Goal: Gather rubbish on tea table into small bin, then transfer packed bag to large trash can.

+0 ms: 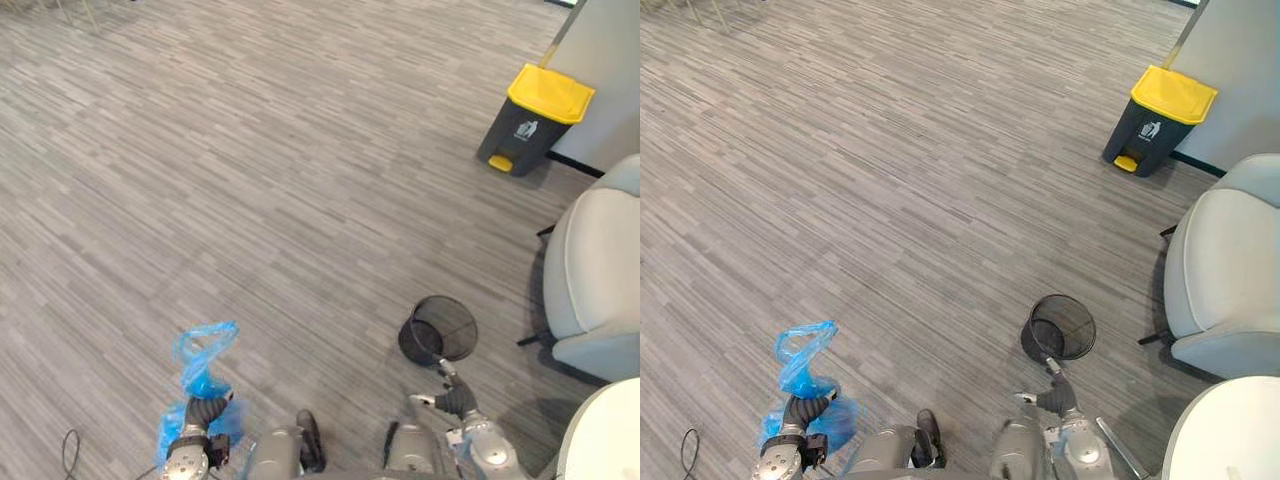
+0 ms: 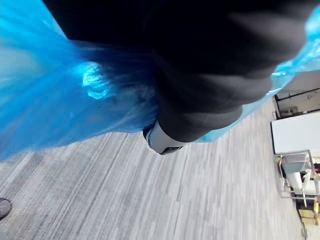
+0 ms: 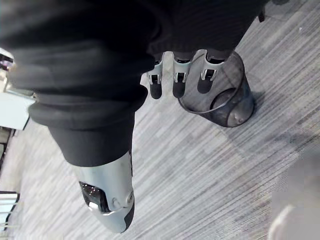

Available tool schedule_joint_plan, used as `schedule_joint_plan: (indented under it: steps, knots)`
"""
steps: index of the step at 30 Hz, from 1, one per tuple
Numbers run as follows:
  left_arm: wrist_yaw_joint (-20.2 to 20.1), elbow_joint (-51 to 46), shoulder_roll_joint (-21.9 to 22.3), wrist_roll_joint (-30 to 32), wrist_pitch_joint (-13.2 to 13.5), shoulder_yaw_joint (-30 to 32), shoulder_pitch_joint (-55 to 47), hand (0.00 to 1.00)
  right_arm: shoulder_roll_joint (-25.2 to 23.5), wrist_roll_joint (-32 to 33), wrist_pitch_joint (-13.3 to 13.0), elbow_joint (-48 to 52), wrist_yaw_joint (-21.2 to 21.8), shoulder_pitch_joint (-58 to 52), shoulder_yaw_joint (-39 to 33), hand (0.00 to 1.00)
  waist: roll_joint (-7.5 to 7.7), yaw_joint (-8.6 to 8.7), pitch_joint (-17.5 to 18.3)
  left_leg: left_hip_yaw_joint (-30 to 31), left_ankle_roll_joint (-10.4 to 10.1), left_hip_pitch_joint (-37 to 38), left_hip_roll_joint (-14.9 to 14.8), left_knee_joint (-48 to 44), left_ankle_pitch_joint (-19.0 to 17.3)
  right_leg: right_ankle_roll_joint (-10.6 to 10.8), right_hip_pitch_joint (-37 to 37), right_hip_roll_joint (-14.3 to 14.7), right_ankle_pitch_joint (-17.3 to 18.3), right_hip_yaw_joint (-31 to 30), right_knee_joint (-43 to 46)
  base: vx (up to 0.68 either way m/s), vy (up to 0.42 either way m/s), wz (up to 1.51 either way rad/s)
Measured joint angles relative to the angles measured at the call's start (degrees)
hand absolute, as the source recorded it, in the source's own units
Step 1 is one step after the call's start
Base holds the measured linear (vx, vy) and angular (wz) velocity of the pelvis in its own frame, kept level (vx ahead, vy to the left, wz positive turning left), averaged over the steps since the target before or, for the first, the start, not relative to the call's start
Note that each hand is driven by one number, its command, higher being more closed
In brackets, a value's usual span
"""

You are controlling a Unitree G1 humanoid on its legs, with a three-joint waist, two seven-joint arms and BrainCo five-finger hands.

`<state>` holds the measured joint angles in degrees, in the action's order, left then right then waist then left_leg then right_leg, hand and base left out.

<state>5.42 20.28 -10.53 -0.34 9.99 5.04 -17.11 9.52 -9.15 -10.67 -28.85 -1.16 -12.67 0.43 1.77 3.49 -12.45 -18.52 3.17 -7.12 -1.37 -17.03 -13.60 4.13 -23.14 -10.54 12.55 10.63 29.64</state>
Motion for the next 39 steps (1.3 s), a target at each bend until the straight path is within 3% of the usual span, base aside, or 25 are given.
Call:
schedule_joint_plan:
  steps: [3, 5, 7, 8, 9, 10, 13, 16, 17, 18, 20, 21, 22, 23, 24, 25, 26, 28, 29, 32, 35, 36, 37, 38, 39]
  knots:
    - [0.2, 0.14, 0.05, 0.0, 0.02, -0.07, 2.36, 1.0, 0.2, 0.0, 0.36, -0.16, -0.04, -0.71, 0.02, 0.0, -0.08, 1.25, -0.54, 0.33, -3.13, 2.73, -0.1, -0.91, -2.25, -1.1, -1.48, 1.41, -5.22, 0.28, -9.46, 0.37, -0.08, 0.27]
    - [0.23, 0.22, 0.17, 0.02, 0.07, -0.96, 2.27, 1.0, 0.25, -0.08, 0.6, -0.04, 0.1, -1.61, 0.06, 0.0, 0.04, 1.99, 0.02, 0.87, -5.16, 5.14, -0.64, -2.43, -6.0, -2.58, -1.89, 1.83, -6.31, 0.62, -5.85, 0.53, -0.167, 0.18]
    - [0.27, 0.54, 1.56, 0.0, 0.2, -1.18, 0.83, 1.0, 1.1, -0.51, 0.97, 0.37, 0.12, -3.7, 0.41, 0.0, -2.7, 2.28, 1.13, 0.92, -8.91, 5.37, -7.16, -14.76, -8.35, -5.94, 2.07, 6.07, -6.65, 2.84, -3.62, 0.76, -0.25, 0.17]
    - [0.0, 0.48, 1.95, 0.0, 0.2, -1.57, 1.15, 1.0, 1.3, -0.52, 1.03, 0.52, 0.14, -3.82, 0.42, 0.0, -3.59, 1.99, 0.93, 0.88, -8.48, 3.1, -10.44, -23.23, -6.84, -7.42, 3.55, 7.85, -5.44, 3.19, -2.98, 0.69, -0.209, 0.05]
    - [0.0, 0.48, 1.95, 0.0, 0.2, -1.57, 1.15, 1.0, 1.3, -0.52, 1.03, 0.52, 0.14, -3.82, 0.42, 0.0, -3.59, 1.99, 0.93, 0.88, -8.48, 3.1, -10.44, -23.23, -6.84, -7.42, 3.55, 7.85, -5.44, 3.19, -2.98, 0.69, -0.232, -0.57]
    - [-0.13, 0.57, 3.06, -0.03, -0.02, -1.56, 0.28, 1.0, 1.53, -0.51, 1.01, 2.32, 0.13, -3.33, 0.52, 0.0, -4.31, 0.89, 0.73, 1.41, -4.33, -3.06, -16.35, -40.07, 5.92, -9.83, 8.27, 11.43, -2.91, 1.74, -4.1, 0.7, -0.196, -0.81]
    - [-0.39, 0.0, 3.52, -0.03, -0.02, -2.38, 1.5, 1.0, 1.76, -0.43, 0.83, 4.13, -0.23, -3.0, -0.57, 0.0, -2.35, -0.18, -0.3, 2.13, -4.26, -8.28, -14.77, -44.79, -0.27, -10.95, 18.54, 12.46, -2.17, -3.3, -11.37, 0.61, -0.105, -0.69]
    - [-0.48, -1.88, 3.27, 0.0, 0.5, -2.25, 2.13, 1.0, 1.97, -0.43, 0.82, 4.83, -0.21, -2.74, -1.14, 0.0, -0.99, -2.97, -1.0, 4.73, -3.15, -15.79, -9.34, -32.61, -1.71, -11.45, 26.01, 11.88, -1.44, -9.59, -18.01, 0.65, 0.047, -0.97]
    - [-0.48, -2.23, 3.26, 0.0, 0.55, -2.2, 2.48, 1.0, 1.99, -0.43, 0.8, 4.81, -0.19, -2.37, -1.28, 0.0, -0.45, -3.64, -1.31, 7.57, -4.22, -17.89, -6.54, -25.57, -1.01, -10.5, 27.42, 11.01, -0.29, -11.28, -18.78, 0.42, 0.146, -1.06]
    - [-0.46, -2.52, 3.37, 0.02, 0.55, -2.21, 2.4, 1.0, 2.14, -0.44, 0.8, 4.7, -0.19, -2.21, -1.68, 0.0, -0.58, -4.51, -1.22, 11.91, -7.58, -18.88, -3.64, -14.23, 1.67, -8.71, 28.61, 10.32, 1.92, -13.75, -18.83, 0.43, 0.173, -1.1]
    - [-0.36, -2.68, 3.62, 0.08, 0.71, -2.08, 0.13, 1.0, 2.96, -0.47, 0.55, 2.62, -0.2, -2.07, -1.8, 0.0, -2.63, -4.75, -0.08, 18.6, -10.12, -17.81, -3.96, -2.65, 7.64, -5.69, 30.86, 11.48, 7.31, -17.88, -17.22, 0.64, 0.32, -1.33]
    - [-0.29, -2.05, 3.42, 0.23, 0.23, -1.94, -0.54, 1.0, 1.78, -0.48, 1.01, 0.1, -0.2, -1.51, -1.9, 0.0, -0.77, -4.73, 1.02, 17.56, -8.97, -17.71, -3.13, -7.33, 9.54, -5.05, 30.28, 10.12, 10.26, -20.6, -12.34, 0.74, 0.381, -1.41]
    - [-0.29, -2.17, 2.48, 0.57, 0.18, -1.32, -0.7, 1.0, 0.88, -0.51, 1.0, -0.02, -0.15, -2.09, -1.9, 0.0, 0.78, -4.49, 2.07, 15.47, -6.51, -17.27, -2.51, -9.1, 7.5, -3.79, 28.28, 8.82, 10.81, -21.64, -6.92, 0.76, 0.342, -1.15]
    - [-0.35, -2.49, 2.2, 0.95, 0.19, -1.04, -0.49, 1.0, 0.38, -0.53, 0.92, 0.32, -0.12, -2.67, -1.9, 0.0, 2.04, -4.41, 2.37, 12.67, -5.8, -15.89, -2.52, -9.79, 5.23, -0.02, 25.09, 7.71, 10.11, -22.06, 0.46, 0.59, 0.221, -1.08]
    - [-0.33, -2.99, 1.99, 0.99, 0.19, -0.97, 0.0, 1.0, 0.0, -0.69, 1.0, 0.37, -0.06, -2.55, -1.95, 0.0, 2.86, -4.13, 1.76, 10.42, -3.93, -12.59, -2.45, -10.36, 3.37, 10.2, 20.62, 6.4, 6.11, -21.37, 11.8, 0.56, 0.209, -0.97]
    - [-0.37, -2.99, 1.73, 1.0, 0.16, -1.06, 0.26, 1.0, -0.31, -0.72, 0.99, 0.41, -0.06, -2.63, -2.22, 0.0, 2.98, -3.95, 1.57, 9.67, -3.41, -10.7, -2.44, -10.4, 2.29, 11.88, 18.2, 5.73, 3.4, -20.35, 17.64, 0.41, 0.166, -0.87]
    - [-0.28, -2.97, 1.31, 0.99, -0.09, -1.32, 0.64, 1.0, -0.44, -0.76, 1.0, 0.25, -0.09, -2.81, -2.24, 0.0, 2.77, -3.28, 1.41, 8.7, -3.14, -7.73, -2.51, -10.08, 0.45, 11.05, 15.19, 4.24, 3.24, -17.19, 24.76, 0.5, 0.173, -0.66]
    - [0.04, -2.93, 0.94, 0.96, -0.21, -1.83, 0.87, 1.0, -0.48, -0.8, 1.11, -0.1, -0.12, -2.55, -2.02, 0.0, 2.19, -2.05, 1.11, 5.52, -2.83, 0.74, -2.85, -5.42, -1.74, 3.67, 9.93, -0.01, 5.17, -5.64, 28.76, 0.55, 0.14, -0.63]
    - [0.06, -2.94, 0.59, 0.95, -0.16, -1.76, 1.09, 1.0, -0.5, -0.82, 1.09, -0.17, -0.12, -2.11, -1.96, 0.0, 1.82, -1.62, 1.24, 3.97, -3.13, 4.57, -3.34, -1.62, -1.92, 0.68, 6.64, -0.83, 6.51, 0.63, 25.18, 0.48, 0.055, -0.53]
    - [-0.02, -1.03, -0.17, 0.92, -0.14, -0.91, 3.79, 1.0, 0.0, -1.44, 1.05, -2.99, -0.23, -0.02, -2.15, 0.0, 0.5, -0.6, 0.56, 2.45, -4.3, 9.34, -5.21, 3.42, -1.55, -1.21, 0.35, 1.04, 5.0, 9.22, 6.8, 0.51, 0.004, -0.23]
    - [0.03, 2.24, -0.47, 1.0, -0.18, -0.11, 5.1, 1.0, 0.32, -2.7, 1.94, -4.64, -0.25, 0.77, -2.34, 0.0, 0.31, -0.44, 0.26, 1.19, -8.86, 16.65, -5.75, 6.26, -2.95, -4.52, -1.05, 5.1, -9.59, 9.74, -14.01, 0.68, -0.105, -0.07]
    - [0.02, 3.05, -0.49, 1.06, -0.2, 0.37, 4.67, 1.0, 0.69, -2.73, 2.24, -4.66, -0.31, -0.13, -2.37, 0.0, 0.97, 0.13, 0.64, 1.54, -11.39, 19.91, -5.8, 5.9, -4.49, -10.83, -0.72, 5.15, -18.18, 8.61, -12.59, 0.71, -0.162, -0.12]
    - [0.06, 4.51, 0.68, 1.12, -0.32, 0.48, 4.81, 1.0, 1.69, -2.74, 2.43, -5.35, -0.32, 0.97, -2.46, 0.0, -1.98, 0.21, 0.62, 1.42, -12.31, 20.8, -8.13, 4.32, -4.37, -10.5, -1.33, 6.53, -15.09, 9.54, -7.47, 0.7, -0.162, -0.08]
    - [-0.12, 4.51, 0.63, 1.15, -0.31, 0.22, 4.71, 1.0, 1.62, -2.74, 2.27, -4.84, -0.36, 1.31, -2.53, 0.0, -2.23, 0.79, 0.47, 1.87, -14.44, 19.65, -8.85, 0.43, -2.57, -11.33, -1.51, 6.23, -11.13, 9.91, -4.51, 0.67, -0.191, -0.3]
    - [-0.12, 4.51, 1.29, 1.15, -0.29, 0.14, 4.8, 1.0, 1.9, -2.75, 2.24, -4.35, -0.32, 1.64, -2.57, 0.0, -2.5, 0.72, 0.32, 2.54, -14.15, 16.81, -10.12, -7.98, 0.6, -11.54, -0.51, 6.94, -7.82, 9.38, -3.33, 0.75, -0.255, -0.42]
